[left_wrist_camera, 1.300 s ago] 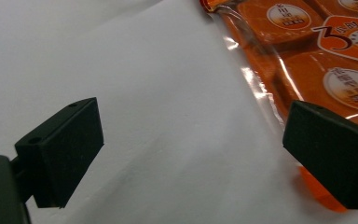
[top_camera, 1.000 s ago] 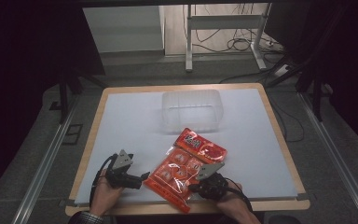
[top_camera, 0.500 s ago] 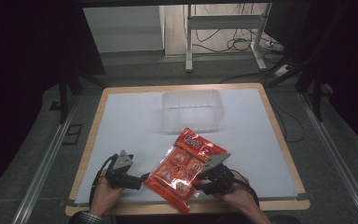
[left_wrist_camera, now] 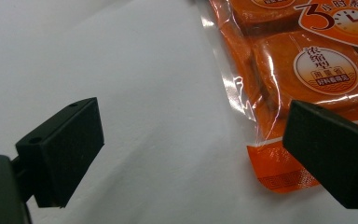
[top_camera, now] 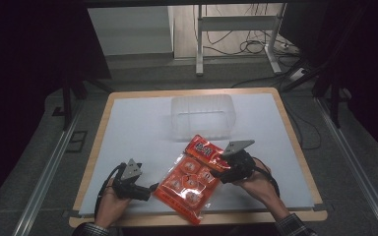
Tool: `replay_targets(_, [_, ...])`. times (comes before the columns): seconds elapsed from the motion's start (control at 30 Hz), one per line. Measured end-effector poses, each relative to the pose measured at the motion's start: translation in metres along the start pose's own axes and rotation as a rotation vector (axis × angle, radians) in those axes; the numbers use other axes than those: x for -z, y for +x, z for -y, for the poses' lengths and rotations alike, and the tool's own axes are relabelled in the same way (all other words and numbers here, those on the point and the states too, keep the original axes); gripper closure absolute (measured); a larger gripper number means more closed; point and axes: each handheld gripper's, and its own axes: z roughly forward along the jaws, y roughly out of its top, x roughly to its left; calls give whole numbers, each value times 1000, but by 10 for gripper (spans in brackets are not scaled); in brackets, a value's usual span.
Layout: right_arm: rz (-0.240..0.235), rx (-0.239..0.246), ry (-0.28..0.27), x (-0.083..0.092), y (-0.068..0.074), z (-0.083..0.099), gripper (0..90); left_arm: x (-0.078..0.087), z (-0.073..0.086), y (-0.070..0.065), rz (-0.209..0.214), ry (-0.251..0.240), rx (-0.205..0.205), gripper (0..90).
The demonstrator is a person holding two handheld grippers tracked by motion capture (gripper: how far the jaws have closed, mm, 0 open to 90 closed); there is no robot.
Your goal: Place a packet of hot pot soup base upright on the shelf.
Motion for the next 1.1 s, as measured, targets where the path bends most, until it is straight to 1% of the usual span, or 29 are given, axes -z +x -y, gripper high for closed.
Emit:
replay_targets(0.1, [25,-5,-11,2,-11,-5,225,0,0,0,-2,-3,3,49])
replay_targets(0.17, [25,-20,-9,2,-18,-8,181,0,0,1,-4,-3,3,49])
replay_targets(0.2, [25,-20,-9,2,-18,-8,181,1,0,1,-5,-3,4,49])
replay_targets(0.27, [28,-37,6,1,-27,-10,149,1,0,2,-9,-2,3,49])
replay_targets(0.33, [33,-48,3,0,-33,-10,128,1,1,2,-10,-3,5,49])
replay_targets(0.4, [32,-70,2,-2,-40,-8,104,1,1,2,-13,-8,10,48])
replay_targets(0.43, [37,-85,-12,-4,-46,-5,91,2,1,3,-11,-10,13,47])
replay_targets(0.47, [37,-85,-12,-4,-46,-5,91,2,1,3,-11,-10,13,45])
replay_targets(0.53, [45,-108,-34,-5,-50,1,86,4,1,5,1,-30,29,41])
replay_targets(0.6, [37,-123,-16,-7,-55,6,69,6,1,7,13,-60,47,37])
replay_targets(0.63, [42,-135,-22,-7,-57,11,69,7,2,8,16,-75,57,37])
replay_targets(0.7, [32,-156,-20,-9,-59,17,66,10,2,10,31,-108,79,37])
replay_targets(0.77, [28,-162,-13,-10,-59,19,63,10,2,10,32,-108,81,37])
replay_targets(0.83, [19,-179,7,-13,-60,25,55,10,2,10,24,-93,73,37])
replay_targets(0.9, [1,-188,12,-16,-62,29,53,9,2,9,22,-86,62,37])
replay_targets(0.93, [-10,-194,25,-18,-62,32,51,9,2,8,22,-86,60,36])
replay_targets(0.97, [-10,-194,25,-18,-62,32,51,8,1,8,23,-84,54,36])
replay_targets(1.03, [-23,-200,41,-20,-63,37,51,8,1,7,20,-81,44,36])
replay_targets(1.1, [-29,-201,45,-21,-64,38,51,8,1,7,19,-80,43,37])
